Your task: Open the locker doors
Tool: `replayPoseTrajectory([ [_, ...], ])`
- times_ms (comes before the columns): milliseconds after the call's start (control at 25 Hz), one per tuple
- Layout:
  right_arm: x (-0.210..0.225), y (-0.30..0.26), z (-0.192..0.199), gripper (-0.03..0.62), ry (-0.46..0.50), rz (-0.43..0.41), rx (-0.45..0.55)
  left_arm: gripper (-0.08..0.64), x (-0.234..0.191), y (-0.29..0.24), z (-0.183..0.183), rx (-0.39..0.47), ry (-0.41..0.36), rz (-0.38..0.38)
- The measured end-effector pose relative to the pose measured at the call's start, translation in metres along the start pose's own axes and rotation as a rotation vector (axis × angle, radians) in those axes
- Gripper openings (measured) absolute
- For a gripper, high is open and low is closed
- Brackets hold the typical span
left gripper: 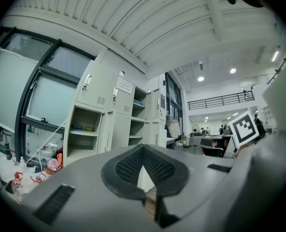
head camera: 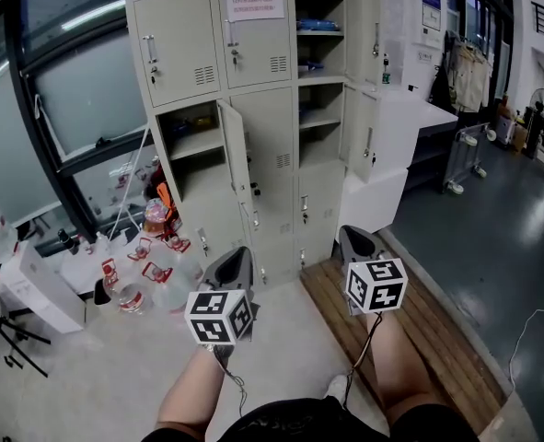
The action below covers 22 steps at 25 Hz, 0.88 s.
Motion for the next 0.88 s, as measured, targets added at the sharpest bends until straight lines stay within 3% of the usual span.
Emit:
replayPoseTrajectory([
  [880, 0.001, 0.028, -0.008, 0.000, 0.003, 0.010, 0.001, -0.002, 0.021, 0.011, -0.003, 0.000, 0.002, 0.028],
])
Point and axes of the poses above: the fingertips, and each gripper's own axes: y backward along the fingers, x to its right, z out of its underside, the point moved 10 cm from there along y, backward along the fingers, and after that the axes turned 12 degrees about x, right-handed, at the moved point
